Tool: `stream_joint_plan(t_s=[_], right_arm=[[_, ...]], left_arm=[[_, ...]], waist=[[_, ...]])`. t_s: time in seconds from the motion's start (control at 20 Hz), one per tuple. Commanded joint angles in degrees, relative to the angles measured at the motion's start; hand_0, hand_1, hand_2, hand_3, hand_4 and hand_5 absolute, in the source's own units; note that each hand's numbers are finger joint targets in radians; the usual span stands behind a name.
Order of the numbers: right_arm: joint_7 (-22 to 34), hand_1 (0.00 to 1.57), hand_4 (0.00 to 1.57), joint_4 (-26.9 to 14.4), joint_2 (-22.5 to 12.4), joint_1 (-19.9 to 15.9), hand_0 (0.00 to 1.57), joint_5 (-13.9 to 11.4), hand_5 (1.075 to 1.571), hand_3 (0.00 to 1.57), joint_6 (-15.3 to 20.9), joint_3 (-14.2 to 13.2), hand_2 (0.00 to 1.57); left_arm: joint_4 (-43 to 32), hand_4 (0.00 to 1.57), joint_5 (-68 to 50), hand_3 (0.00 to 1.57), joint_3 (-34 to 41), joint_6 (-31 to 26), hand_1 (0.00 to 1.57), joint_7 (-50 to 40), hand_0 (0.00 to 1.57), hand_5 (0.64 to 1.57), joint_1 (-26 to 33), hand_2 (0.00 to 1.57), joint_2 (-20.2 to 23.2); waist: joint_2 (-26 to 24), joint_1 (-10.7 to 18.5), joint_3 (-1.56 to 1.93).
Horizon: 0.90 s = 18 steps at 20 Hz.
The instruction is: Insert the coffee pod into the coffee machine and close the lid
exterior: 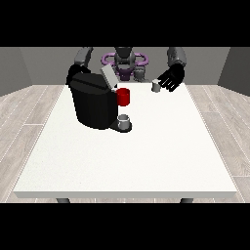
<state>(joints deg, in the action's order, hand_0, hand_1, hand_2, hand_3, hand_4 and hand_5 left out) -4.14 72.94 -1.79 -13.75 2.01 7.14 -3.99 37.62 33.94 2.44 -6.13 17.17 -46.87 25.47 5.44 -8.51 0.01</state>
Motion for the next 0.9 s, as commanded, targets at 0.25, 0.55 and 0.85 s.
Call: stream_joint_plan(t_s=[0.25, 0.55, 0.85], right_arm=[[0.6, 0.0, 0.52, 2.1, -1.6, 0.2, 0.0, 1.7, 1.571, 0.0, -3.8, 0.5, 0.0], [1.3, 0.0, 0.51, 4.4, 0.9, -2.2, 0.0, -1.0, 1.571, 0.0, 0.5, 2.7, 0.0], [2.1, 0.0, 0.54, 5.5, -0.4, -2.8, 0.0, -2.5, 1.571, 0.0, 0.4, 3.4, 0.0]], left_arm=[[-0.1, 0.54, -0.5, 1.28, 2.0, -3.1, 1.25, -5.2, 1.25, 1.571, -5.2, 1.33, -0.5], [0.1, 0.51, -0.4, 1.24, 4.7, 0.6, 1.27, -8.5, 1.27, 1.571, -11.5, 1.31, -0.1], [-0.5, 0.49, 0.7, 1.26, 5.0, -0.6, 1.26, -9.7, 1.26, 1.571, -16.2, 1.32, 2.1]], waist=[[0.5, -3.7, -0.02], [3.3, -6.6, -0.02], [6.0, -9.2, -0.02]])
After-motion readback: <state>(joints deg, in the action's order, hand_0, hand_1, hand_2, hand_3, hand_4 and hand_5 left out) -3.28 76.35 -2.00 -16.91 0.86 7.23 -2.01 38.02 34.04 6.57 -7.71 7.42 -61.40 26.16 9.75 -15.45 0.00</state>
